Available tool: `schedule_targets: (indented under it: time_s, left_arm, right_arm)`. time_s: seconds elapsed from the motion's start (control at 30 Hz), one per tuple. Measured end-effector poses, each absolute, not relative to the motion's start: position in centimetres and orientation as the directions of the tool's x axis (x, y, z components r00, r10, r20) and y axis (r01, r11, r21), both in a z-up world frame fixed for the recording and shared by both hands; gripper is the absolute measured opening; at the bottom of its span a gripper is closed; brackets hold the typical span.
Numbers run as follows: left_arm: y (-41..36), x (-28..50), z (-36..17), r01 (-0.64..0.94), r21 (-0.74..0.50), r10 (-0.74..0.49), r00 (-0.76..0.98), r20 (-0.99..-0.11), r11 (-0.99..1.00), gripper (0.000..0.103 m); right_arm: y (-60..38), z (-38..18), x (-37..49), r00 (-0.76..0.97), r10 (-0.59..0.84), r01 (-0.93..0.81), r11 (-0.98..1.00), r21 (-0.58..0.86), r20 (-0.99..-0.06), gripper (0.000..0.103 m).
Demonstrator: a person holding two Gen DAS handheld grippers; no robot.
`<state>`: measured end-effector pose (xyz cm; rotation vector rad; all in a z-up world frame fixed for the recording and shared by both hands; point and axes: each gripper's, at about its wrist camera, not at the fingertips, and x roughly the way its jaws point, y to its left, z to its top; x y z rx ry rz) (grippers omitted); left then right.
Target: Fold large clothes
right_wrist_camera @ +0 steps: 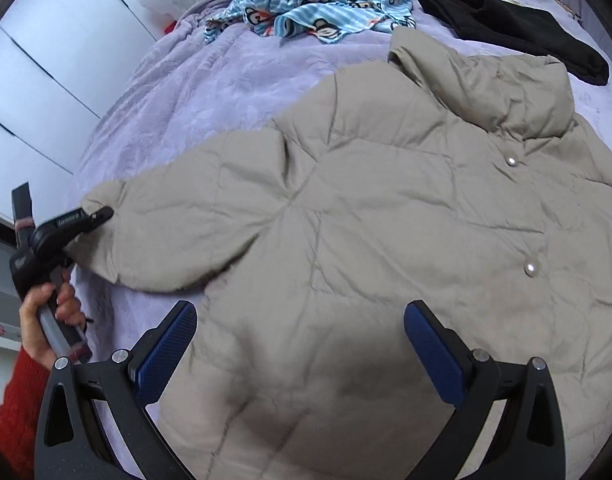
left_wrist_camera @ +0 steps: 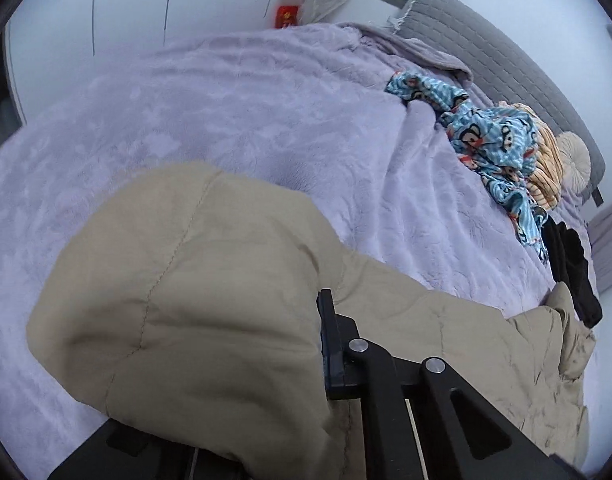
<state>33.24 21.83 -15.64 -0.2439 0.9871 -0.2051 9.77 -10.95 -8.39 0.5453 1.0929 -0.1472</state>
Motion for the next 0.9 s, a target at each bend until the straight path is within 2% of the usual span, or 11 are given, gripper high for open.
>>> schedule_targets:
  time_s: [0.07,0.1,0.13,0.23,0.43,0.63,0.7,0.9]
  left_arm:
    - [21.6,32.2,-13.2,0.104,-0.277,-0.285,0.574,-0.768,0.955,0.011]
    - [21.5,31.8,-12.0,0.122,-0.271,-0.29,0.59,-0.754,0.955,0.011]
    - [21.4,31.2,-10.7,0.143,-0.266,-0.297,0.604,-0.74,0.953,0.011]
    - [20.2,29.3,-7.2,0.216,-0.254,-0.333,0.635,-0.697,0.943,0.011]
    - [12.9,26.4,-2.5,0.401,-0.25,-0.461,0.614,-0.641,0.881,0.011]
    - [1.6,22.3,-0.9,0.564,-0.263,-0.579,0.505,-0.64,0.783,0.011]
    - [-2.7,20.5,-0.7,0.619,-0.249,-0.601,0.461,-0.653,0.745,0.011]
    - [-16.0,13.0,-4.3,0.761,-0.1,-0.556,0.371,-0.744,0.641,0.012]
  right_arm:
    - [-11.3,-8.6,11.1,0.524,0.2,0.381,0.815,0.437,-0.828,0.055]
    - [-11.5,-9.0,11.9,0.541,0.241,0.381,0.784,0.49,-0.806,0.023]
    - [-11.8,-9.9,13.0,0.553,0.305,0.382,0.735,0.561,-0.776,0.017]
    - [-11.2,-12.4,15.7,0.574,0.401,0.377,0.645,0.665,-0.714,0.016]
    - [-9.2,-17.7,18.1,0.516,0.507,0.399,0.57,0.718,-0.69,0.015]
    - [-10.5,-17.5,17.1,0.479,0.593,0.352,0.545,0.761,-0.647,0.015]
    - [-12.7,-16.2,14.4,0.498,0.55,0.366,0.568,0.737,-0.671,0.015]
    - [-23.1,-12.9,2.7,0.529,0.214,0.526,0.677,0.515,-0.821,0.015]
